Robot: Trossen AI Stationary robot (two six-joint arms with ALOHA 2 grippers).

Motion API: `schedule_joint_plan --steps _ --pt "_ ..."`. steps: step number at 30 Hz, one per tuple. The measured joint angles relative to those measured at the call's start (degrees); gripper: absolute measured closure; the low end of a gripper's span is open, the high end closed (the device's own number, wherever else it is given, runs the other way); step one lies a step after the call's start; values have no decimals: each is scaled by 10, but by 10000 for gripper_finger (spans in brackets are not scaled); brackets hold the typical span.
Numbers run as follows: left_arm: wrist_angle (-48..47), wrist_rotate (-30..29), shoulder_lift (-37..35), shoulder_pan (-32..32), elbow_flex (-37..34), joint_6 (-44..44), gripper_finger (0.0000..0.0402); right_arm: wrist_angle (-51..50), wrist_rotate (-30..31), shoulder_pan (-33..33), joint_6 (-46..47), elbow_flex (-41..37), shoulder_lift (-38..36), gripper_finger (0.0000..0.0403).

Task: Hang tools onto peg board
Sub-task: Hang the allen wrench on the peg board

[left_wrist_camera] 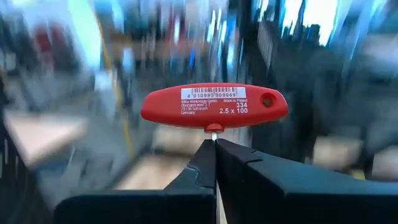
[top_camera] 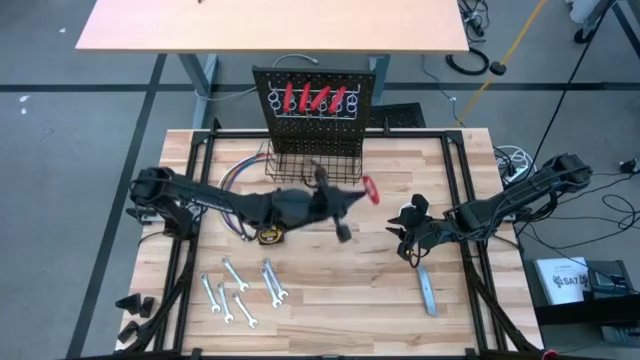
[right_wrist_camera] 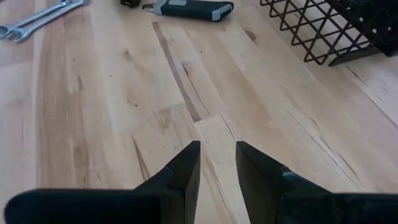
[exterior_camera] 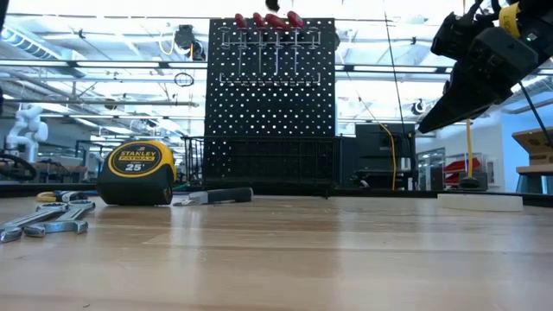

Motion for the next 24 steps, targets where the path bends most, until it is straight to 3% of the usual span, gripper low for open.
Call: schedule_joint_plan --steps 3,7,13,18,21,24 --pt "122 58 -2 41 0 24 401 0 0 0 0 0 0 310" --pt "213 100 5 103 0 20 401 0 0 0 1 0 0 310" --pt "334 185 10 178 1 -70 401 0 24 0 1 0 0 310" --pt "328 286 10 174 0 -168 401 57 67 3 -13 0 0 310" --pt "258 357 9 134 0 -165 401 152 46 24 -85 0 0 310" --pt "194 375 11 87 0 -139 401 238 33 54 -143 0 -8 310"
